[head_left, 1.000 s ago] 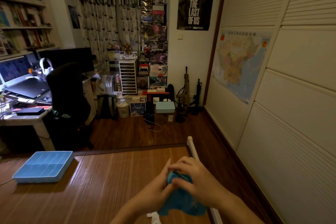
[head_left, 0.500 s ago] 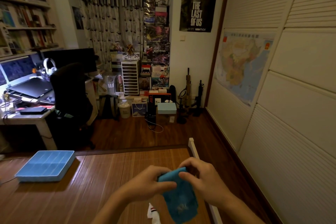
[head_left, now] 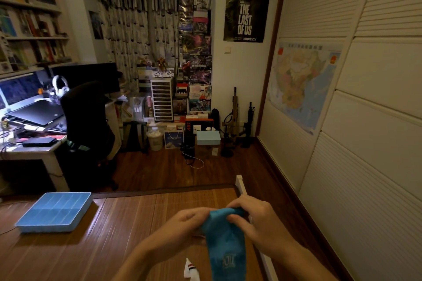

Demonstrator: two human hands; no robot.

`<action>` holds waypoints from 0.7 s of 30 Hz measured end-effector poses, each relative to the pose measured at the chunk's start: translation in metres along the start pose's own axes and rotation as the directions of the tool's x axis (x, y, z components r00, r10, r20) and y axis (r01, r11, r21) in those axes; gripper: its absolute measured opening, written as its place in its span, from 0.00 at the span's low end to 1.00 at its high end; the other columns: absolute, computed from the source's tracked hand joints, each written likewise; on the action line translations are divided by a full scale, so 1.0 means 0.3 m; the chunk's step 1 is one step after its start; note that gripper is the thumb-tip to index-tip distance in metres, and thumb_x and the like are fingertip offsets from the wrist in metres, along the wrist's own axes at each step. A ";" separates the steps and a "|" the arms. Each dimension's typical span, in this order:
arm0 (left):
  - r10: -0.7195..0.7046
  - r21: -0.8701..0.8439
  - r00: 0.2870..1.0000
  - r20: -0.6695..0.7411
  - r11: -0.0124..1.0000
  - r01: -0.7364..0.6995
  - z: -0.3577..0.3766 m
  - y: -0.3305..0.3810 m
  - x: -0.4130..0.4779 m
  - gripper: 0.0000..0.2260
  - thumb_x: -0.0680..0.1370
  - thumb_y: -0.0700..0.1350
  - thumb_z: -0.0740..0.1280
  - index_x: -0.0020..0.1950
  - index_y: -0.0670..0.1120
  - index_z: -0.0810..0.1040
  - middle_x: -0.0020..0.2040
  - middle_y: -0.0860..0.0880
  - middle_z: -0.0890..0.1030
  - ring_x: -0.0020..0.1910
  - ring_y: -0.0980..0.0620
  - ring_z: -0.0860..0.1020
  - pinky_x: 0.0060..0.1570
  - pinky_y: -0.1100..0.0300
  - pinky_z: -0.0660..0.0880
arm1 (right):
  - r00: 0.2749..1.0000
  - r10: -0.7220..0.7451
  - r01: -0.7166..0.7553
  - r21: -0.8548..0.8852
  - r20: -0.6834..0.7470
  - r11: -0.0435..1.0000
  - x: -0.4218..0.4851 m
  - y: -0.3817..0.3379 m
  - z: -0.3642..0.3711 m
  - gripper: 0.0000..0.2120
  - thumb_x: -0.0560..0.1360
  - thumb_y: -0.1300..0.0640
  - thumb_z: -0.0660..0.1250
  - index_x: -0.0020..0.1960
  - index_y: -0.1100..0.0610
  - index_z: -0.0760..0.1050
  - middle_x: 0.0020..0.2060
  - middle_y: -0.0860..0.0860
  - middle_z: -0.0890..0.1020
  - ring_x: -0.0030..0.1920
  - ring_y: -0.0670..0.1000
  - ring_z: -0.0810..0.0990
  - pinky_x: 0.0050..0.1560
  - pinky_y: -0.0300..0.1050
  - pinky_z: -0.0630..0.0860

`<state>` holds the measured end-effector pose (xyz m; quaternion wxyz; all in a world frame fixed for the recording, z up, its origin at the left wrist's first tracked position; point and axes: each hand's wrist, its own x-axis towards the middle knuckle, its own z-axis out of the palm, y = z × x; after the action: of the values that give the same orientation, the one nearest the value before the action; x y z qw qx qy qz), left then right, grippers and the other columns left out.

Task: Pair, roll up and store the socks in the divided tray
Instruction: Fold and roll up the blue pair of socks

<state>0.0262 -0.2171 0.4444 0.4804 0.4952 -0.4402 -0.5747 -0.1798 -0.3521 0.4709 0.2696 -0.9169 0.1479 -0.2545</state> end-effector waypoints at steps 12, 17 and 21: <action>0.264 0.335 0.958 -0.114 0.918 -0.213 0.035 0.018 0.001 0.19 0.77 0.53 0.74 0.65 0.61 0.74 0.63 0.58 0.80 0.63 0.49 0.81 0.54 0.54 0.83 | 0.996 0.053 -0.051 0.038 -0.069 0.998 -0.004 -0.011 0.006 0.06 0.78 0.56 0.71 0.55 0.51 0.79 0.48 0.40 0.80 0.53 0.40 0.79 0.49 0.31 0.77; 0.404 0.449 0.893 -0.197 0.847 -0.284 0.041 0.013 0.007 0.07 0.79 0.52 0.70 0.56 0.60 0.79 0.60 0.57 0.80 0.60 0.49 0.82 0.50 0.53 0.84 | 0.998 0.055 -0.053 0.043 -0.030 0.998 0.004 -0.012 -0.003 0.06 0.79 0.56 0.70 0.56 0.52 0.79 0.48 0.41 0.79 0.53 0.40 0.79 0.49 0.33 0.78; 0.436 0.488 0.864 -0.251 0.828 -0.276 0.045 0.000 0.015 0.07 0.80 0.48 0.67 0.58 0.55 0.77 0.59 0.60 0.80 0.58 0.52 0.82 0.51 0.49 0.84 | 0.999 0.030 -0.029 0.016 -0.013 0.999 0.012 -0.015 -0.001 0.07 0.79 0.54 0.70 0.56 0.52 0.79 0.48 0.40 0.79 0.52 0.40 0.78 0.48 0.32 0.76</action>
<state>0.0127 -0.2212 0.4454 0.5277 0.5920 -0.5501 -0.2617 -0.1765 -0.3500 0.4752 0.2794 -0.9107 0.1613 -0.2579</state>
